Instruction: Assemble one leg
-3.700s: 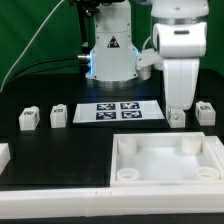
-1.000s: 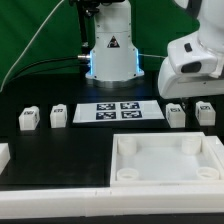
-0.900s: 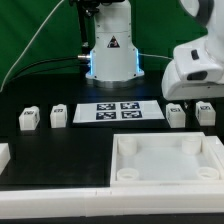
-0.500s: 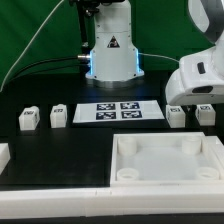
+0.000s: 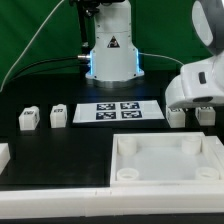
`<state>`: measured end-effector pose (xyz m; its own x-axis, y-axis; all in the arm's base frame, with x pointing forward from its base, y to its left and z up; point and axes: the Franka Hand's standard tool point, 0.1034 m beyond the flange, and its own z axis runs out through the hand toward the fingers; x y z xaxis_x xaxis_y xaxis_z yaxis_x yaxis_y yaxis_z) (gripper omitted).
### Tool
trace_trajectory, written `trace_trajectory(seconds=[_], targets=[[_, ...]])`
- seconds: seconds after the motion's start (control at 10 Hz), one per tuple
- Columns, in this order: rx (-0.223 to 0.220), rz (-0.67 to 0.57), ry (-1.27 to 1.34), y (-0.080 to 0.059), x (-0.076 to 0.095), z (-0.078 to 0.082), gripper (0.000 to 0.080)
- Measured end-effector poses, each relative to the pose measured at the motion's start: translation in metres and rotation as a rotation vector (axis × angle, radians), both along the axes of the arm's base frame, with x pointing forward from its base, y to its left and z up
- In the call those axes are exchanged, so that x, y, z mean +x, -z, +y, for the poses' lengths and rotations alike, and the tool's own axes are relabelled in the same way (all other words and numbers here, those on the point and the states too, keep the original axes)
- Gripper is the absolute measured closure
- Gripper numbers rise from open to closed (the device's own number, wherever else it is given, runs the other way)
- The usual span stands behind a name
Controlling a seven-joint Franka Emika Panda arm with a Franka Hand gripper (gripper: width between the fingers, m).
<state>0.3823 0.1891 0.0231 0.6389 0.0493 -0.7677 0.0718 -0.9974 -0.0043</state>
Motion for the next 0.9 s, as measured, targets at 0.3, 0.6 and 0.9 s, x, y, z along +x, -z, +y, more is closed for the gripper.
trace_trajectory(seconds=[0.3, 0.6, 0.9], targets=[[0.008, -0.023, 0.003, 0.005, 0.005, 0.004, 0.0151], [0.008, -0.029, 0.01, 0.012, 0.005, 0.002, 0.0151], [0.004, -0.028, 0.017, 0.018, -0.001, -0.003, 0.0151]])
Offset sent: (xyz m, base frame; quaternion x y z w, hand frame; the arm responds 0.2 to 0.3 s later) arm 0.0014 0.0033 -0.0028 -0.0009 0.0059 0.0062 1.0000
